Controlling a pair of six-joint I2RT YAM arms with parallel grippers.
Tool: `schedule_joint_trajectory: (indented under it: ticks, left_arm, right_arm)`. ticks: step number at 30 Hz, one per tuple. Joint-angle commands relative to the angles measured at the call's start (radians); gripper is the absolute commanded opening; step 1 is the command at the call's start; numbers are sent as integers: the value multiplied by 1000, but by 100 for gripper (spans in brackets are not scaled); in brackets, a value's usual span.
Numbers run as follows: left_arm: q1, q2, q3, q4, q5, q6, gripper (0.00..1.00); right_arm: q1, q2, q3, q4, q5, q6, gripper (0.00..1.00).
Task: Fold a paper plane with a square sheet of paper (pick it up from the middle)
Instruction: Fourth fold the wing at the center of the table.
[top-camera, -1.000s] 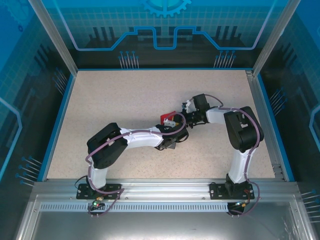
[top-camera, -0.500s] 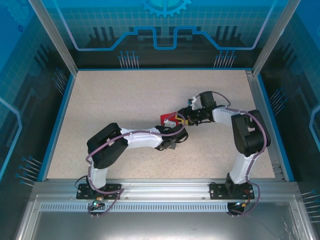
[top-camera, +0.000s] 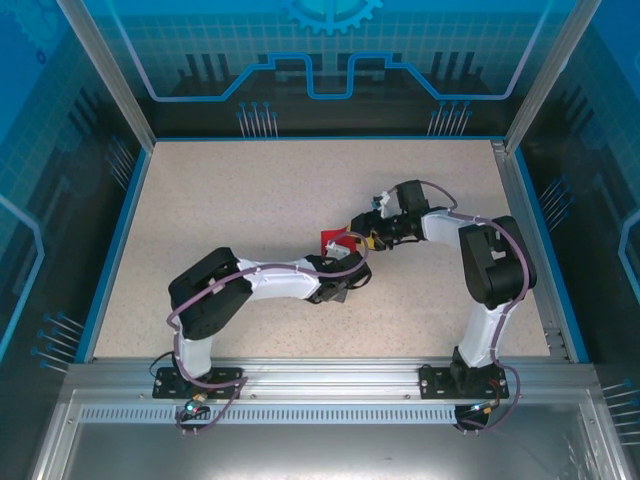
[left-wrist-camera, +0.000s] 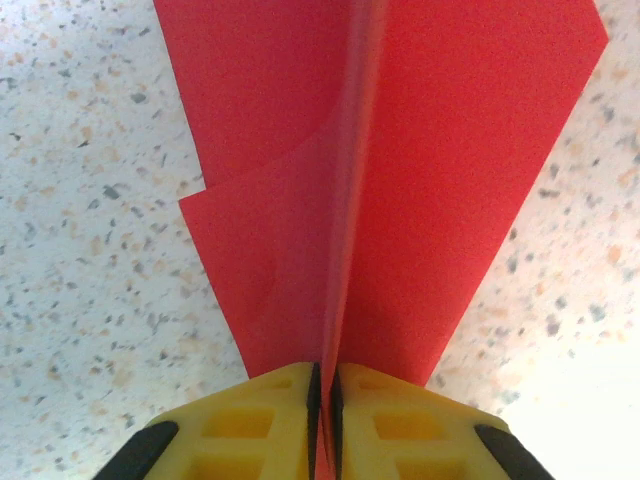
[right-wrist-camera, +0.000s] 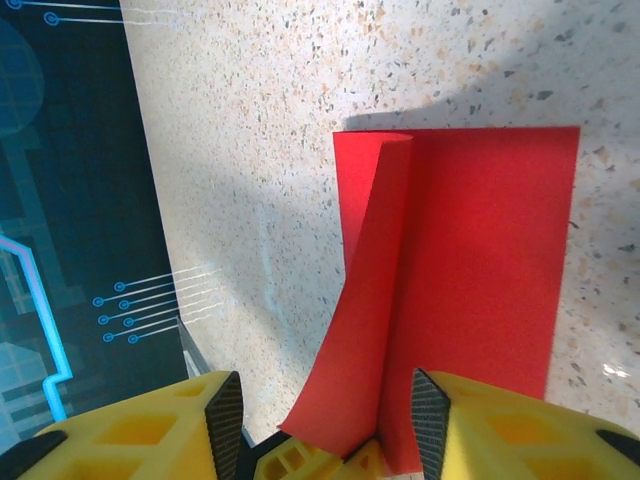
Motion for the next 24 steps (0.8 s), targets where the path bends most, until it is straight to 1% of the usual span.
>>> schedule_joint_trajectory:
  ticks: [1,5,7,9,10,13,16,20,22,24]
  left_arm:
    - [-7,-66,-50,12,-29,74,15]
    - [-7,-79,-61,20,-29,107,17]
    - [-7,-74,-58,23,-22,105,23]
    - [-7,-80,-61,35,-5,93,29]
    - [-6,-83,-62,46,12,91,31]
    - [-7,-89,-66,70,54,78,36]
    - [-7,-93,-66,81,84,71,37]
    - [-4,-90,-63,67,65,62,37]
    - [-2,-90,-61,52,54,58,37]
    - [1,-101,-66,47,53,53,37]
  right_arm:
    - [-6,-44,-18,-33,12,8,51]
    - [-12,-69,-32,-36,-8,8,52]
    - [-12,-85,-43,-35,-15,13,54]
    - [-11,-104,-53,-37,-13,13,57]
    - [-11,-109,-56,-44,-10,13,59]
    - [-6,-111,-63,-37,-30,25,61]
    - [6,-104,-58,-58,-33,17,62]
    - [15,-74,-55,-50,-29,19,62]
    - [14,-75,-44,-97,3,-10,61]
    - [12,-89,-42,-136,66,-34,62]
